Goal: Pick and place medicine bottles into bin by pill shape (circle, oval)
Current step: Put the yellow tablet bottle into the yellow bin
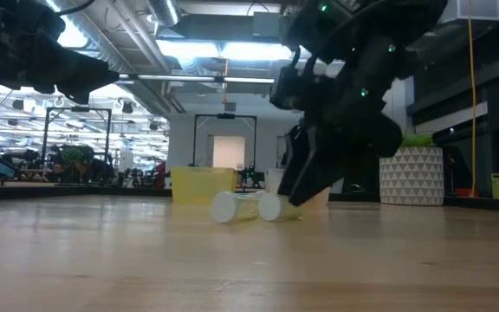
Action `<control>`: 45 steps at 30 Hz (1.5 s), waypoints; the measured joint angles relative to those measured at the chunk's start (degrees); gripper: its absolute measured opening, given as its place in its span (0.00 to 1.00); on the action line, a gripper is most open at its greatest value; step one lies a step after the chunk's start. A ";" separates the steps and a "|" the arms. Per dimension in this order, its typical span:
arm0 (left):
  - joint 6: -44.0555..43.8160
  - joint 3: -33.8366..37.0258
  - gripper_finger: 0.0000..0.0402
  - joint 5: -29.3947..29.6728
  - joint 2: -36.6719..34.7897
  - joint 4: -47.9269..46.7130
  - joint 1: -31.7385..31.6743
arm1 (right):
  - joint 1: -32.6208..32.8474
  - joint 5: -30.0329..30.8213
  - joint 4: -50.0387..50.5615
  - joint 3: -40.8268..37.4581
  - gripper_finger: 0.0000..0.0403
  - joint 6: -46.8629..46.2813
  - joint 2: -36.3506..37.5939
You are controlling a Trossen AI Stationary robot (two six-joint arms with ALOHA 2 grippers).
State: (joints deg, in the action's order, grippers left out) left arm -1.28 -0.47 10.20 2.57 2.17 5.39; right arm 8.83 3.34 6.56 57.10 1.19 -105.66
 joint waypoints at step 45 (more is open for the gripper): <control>0.42 -0.02 0.37 0.01 0.00 -0.02 0.02 | -3.77 -0.07 -2.57 12.65 0.29 -1.05 -2.27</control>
State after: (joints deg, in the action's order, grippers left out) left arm -0.86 -0.49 10.20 2.57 2.15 5.41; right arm 5.06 3.26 3.99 69.76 0.14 -107.93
